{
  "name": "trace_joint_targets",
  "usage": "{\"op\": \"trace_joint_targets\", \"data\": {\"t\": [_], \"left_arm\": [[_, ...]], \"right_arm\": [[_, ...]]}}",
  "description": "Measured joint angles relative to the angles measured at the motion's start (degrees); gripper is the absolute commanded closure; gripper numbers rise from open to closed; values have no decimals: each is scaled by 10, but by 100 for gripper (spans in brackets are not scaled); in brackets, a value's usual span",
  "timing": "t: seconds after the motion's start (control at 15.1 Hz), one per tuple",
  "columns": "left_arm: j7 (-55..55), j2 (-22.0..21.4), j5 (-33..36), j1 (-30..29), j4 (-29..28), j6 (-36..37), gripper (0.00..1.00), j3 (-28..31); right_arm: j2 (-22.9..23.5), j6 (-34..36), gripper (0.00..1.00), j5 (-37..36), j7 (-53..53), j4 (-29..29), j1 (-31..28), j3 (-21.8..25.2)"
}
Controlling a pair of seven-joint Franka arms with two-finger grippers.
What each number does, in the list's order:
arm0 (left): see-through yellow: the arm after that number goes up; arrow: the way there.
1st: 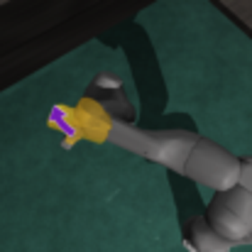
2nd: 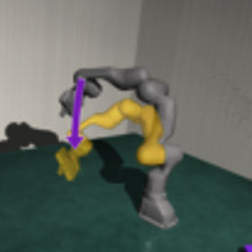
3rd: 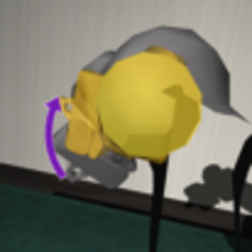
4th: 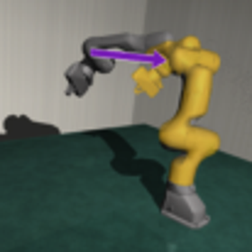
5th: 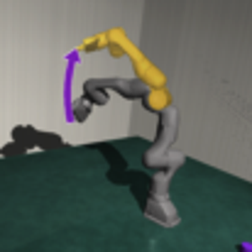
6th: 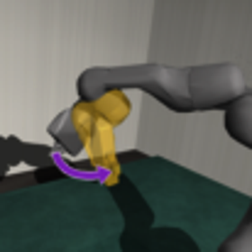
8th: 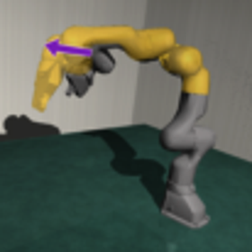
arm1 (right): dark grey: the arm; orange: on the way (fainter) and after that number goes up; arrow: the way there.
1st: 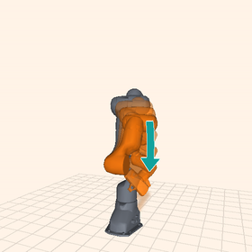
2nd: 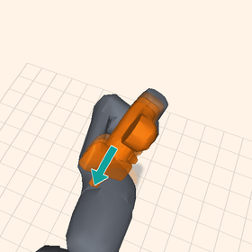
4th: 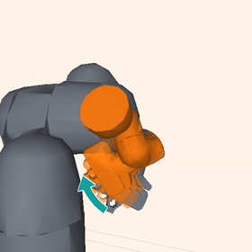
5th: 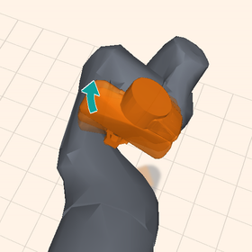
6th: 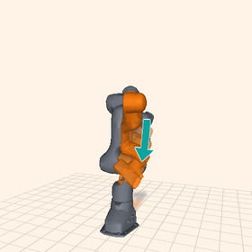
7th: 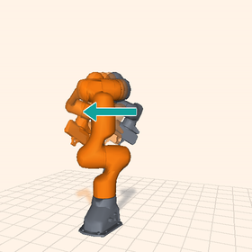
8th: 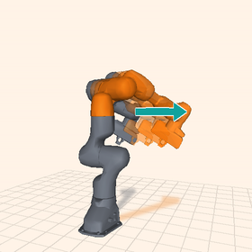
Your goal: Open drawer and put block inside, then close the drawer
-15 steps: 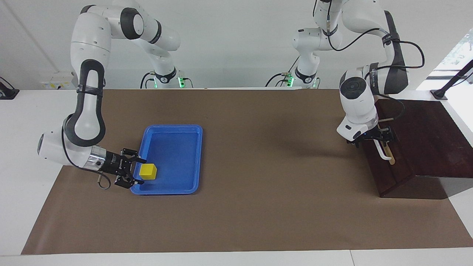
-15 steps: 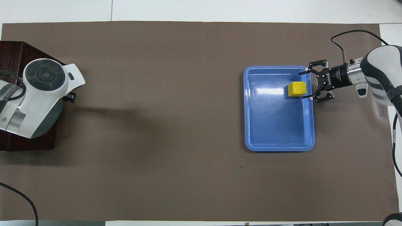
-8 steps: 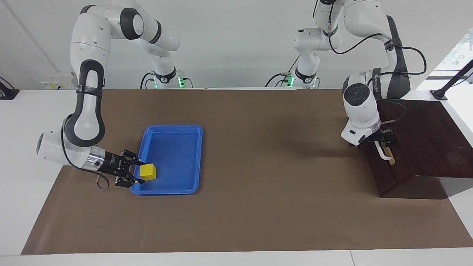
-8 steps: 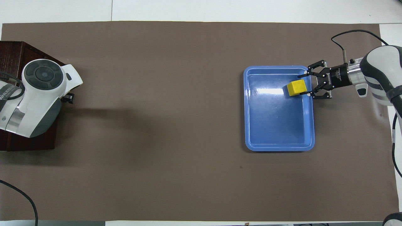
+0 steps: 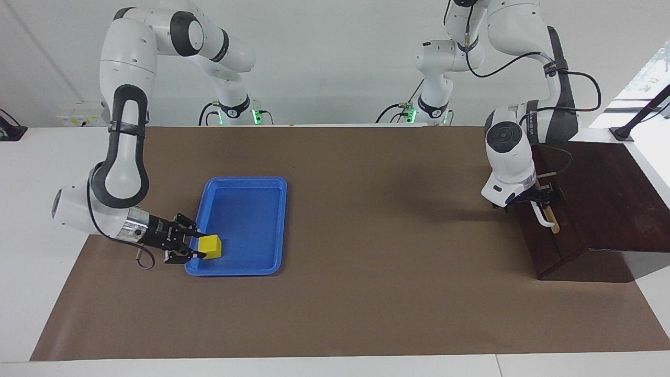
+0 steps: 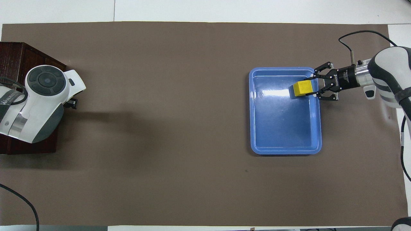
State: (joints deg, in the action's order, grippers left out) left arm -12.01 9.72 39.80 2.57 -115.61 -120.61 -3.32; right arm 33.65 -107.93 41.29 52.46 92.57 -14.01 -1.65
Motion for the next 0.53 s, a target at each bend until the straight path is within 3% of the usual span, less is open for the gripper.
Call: {"op": "trace_joint_targets", "data": {"t": [0.26,0.53], "left_arm": [[-3,0,1,1,-3,0,0,-5],[-17,0,1,10,-4,0,0,-6]], "right_arm": [[-19,17,100,1,3,-11,9,-6],[-74,34,100,1,66,-18,20,-41]]}}
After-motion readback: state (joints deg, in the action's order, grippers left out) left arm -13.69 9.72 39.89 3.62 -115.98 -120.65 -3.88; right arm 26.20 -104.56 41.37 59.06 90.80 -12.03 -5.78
